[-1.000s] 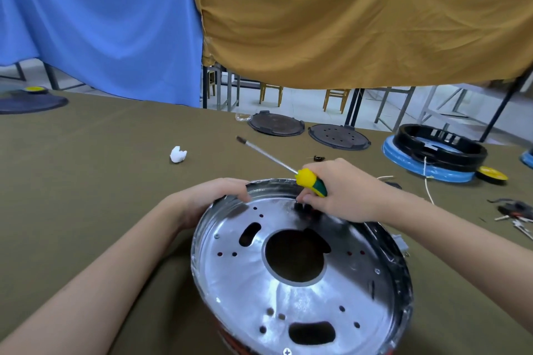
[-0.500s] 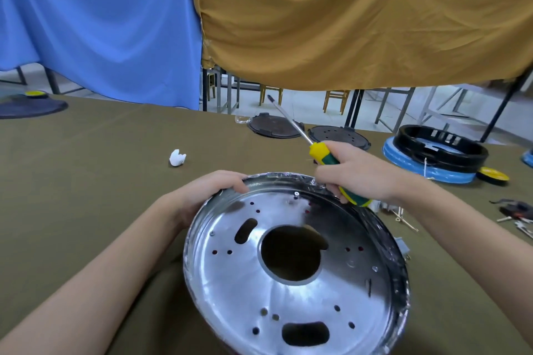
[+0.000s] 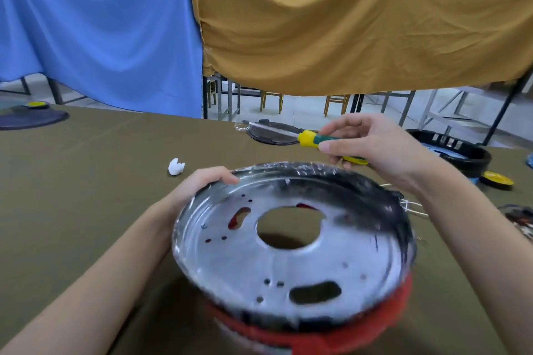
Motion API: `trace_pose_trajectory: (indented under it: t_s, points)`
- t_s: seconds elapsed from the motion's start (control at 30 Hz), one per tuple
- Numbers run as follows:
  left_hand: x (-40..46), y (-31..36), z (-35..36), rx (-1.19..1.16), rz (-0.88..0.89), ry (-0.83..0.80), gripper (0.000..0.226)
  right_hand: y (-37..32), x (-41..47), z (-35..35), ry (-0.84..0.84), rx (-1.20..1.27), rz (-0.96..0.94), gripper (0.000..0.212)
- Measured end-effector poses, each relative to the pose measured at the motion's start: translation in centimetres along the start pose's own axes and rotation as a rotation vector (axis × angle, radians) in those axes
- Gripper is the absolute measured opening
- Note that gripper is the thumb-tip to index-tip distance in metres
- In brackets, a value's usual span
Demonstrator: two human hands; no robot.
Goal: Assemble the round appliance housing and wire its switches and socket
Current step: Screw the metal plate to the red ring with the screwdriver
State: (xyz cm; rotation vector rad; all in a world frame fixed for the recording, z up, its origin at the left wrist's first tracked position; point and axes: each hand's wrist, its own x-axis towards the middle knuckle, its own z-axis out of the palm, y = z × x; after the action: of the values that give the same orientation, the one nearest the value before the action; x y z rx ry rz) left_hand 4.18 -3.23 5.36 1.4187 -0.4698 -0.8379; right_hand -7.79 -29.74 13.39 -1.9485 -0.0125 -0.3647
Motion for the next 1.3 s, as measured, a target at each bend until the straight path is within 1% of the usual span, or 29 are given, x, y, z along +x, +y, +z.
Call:
trace_pose_trajectory:
  t_s: [0.03, 0.1, 0.2, 0.27, 0.3, 0.43, 0.5, 0.6, 0.7, 0.8, 0.87, 1.0, 1.13, 1.3]
  points:
    - [0.1, 0.1, -0.2, -0.022, 0.001, 0.044, 0.026, 0.1, 0.2, 0.0, 0.030, 0.021, -0.011, 0.022]
    - [0.3, 0.0, -0.4, -0.029, -0.025, 0.114, 0.021, 0.4, 0.7, -0.2, 0.090, 0.104, -0.006, 0.017]
    - [0.4, -0.1, -0.2, -0.036, -0.060, 0.173, 0.026, 0.8, 1.3, -0.4, 0.133, 0.194, 0.003, 0.017]
    - [0.6, -0.3, -0.1, -0.060, -0.075, 0.213, 0.032, 1.1, 1.4, -0.3, 0.167, 0.213, -0.004, 0.023]
    - [0.6, -0.4, -0.1, -0.063, -0.078, 0.227, 0.030, 1.3, 1.5, -0.2, 0.194, 0.216, -0.010, 0.026]
    - [1.5, -1.1, 0.1, -0.082, -0.100, 0.264, 0.022, 1.3, 2.1, 0.4, 0.328, 0.173, -0.060, 0.030]
    - [2.1, -1.3, 0.3, -0.082, -0.094, 0.319, 0.016, 1.1, 2.5, 0.6, 0.416, 0.107, -0.113, 0.028]
    - [2.3, -1.4, 0.5, -0.079, -0.106, 0.323, 0.015, 0.9, 3.0, 0.7, 0.502, -0.016, -0.192, 0.024]
    - [2.6, -1.6, 0.2, -0.059, -0.111, 0.325, 0.019, 1.1, 3.4, 0.7, 0.528, -0.136, -0.238, 0.020]
    - [2.9, -1.7, -0.1, -0.007, -0.105, 0.335, 0.025, 1.4, 3.6, 1.0, 0.511, -0.224, -0.254, 0.017]
    - [3.1, -1.6, -0.1, 0.041, -0.114, 0.348, 0.028, 1.5, 3.6, 1.0, 0.505, -0.232, -0.267, 0.016]
    - [3.1, -1.3, 0.0, 0.057, -0.109, 0.348, 0.035, 1.3, 3.6, 0.8, 0.504, -0.248, -0.278, 0.016]
    - [3.0, -1.4, 0.1, 0.060, -0.096, 0.339, 0.049, 1.3, 3.5, 0.6, 0.509, -0.274, -0.288, 0.017]
    - [3.3, -1.7, -0.3, 0.046, -0.075, 0.327, 0.051, 1.5, 3.6, 0.9, 0.502, -0.266, -0.290, 0.016]
